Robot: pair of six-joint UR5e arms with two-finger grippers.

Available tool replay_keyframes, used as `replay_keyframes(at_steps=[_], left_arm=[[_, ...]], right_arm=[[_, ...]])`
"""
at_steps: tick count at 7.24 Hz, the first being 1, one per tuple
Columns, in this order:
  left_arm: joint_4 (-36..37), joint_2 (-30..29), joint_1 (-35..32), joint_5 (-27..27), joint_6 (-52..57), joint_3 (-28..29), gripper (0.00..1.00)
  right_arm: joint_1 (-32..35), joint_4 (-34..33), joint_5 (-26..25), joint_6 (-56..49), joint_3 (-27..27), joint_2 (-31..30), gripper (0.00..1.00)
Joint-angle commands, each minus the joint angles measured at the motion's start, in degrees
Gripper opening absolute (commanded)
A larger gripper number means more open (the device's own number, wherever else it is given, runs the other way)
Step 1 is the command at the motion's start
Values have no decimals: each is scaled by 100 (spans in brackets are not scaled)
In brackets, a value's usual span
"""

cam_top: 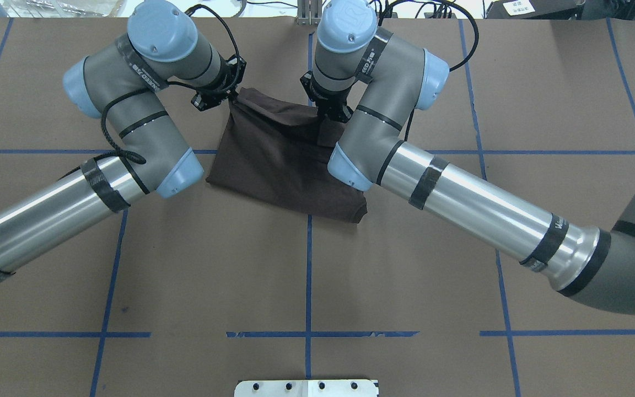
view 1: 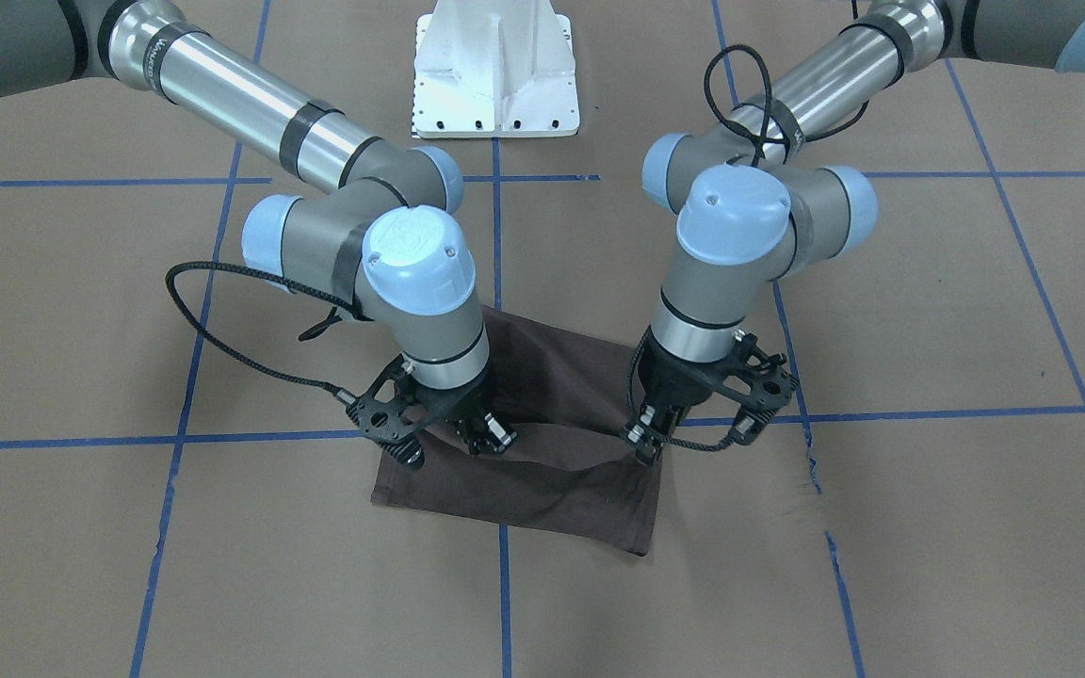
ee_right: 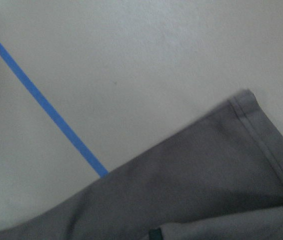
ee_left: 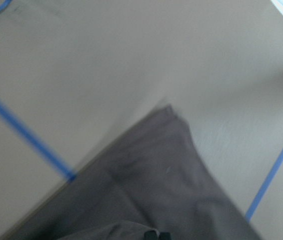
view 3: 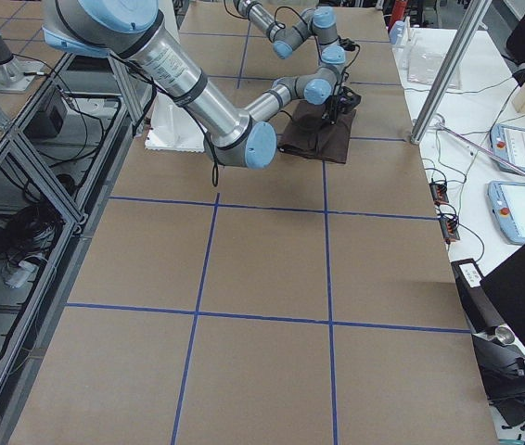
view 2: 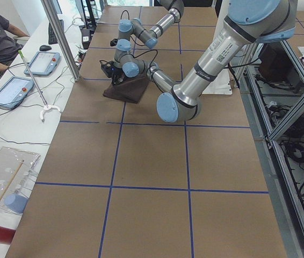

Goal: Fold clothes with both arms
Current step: 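Lift the hem with both grippers and fold it toward the collar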

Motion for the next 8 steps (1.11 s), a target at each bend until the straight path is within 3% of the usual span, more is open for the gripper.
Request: replay_keyframes(at_steps=[1, 6, 8], left_arm=[[-336, -379, -401, 7, 247, 655, 100], [-485, -434, -402, -115, 326, 622, 100], [-485, -425, -402, -406, 335, 613, 100]], right_arm=[[369, 304, 23, -687, -601, 175, 99], [170, 225, -73, -1373, -558, 132, 100], [-112, -710, -249, -2346, -365, 167, 100]])
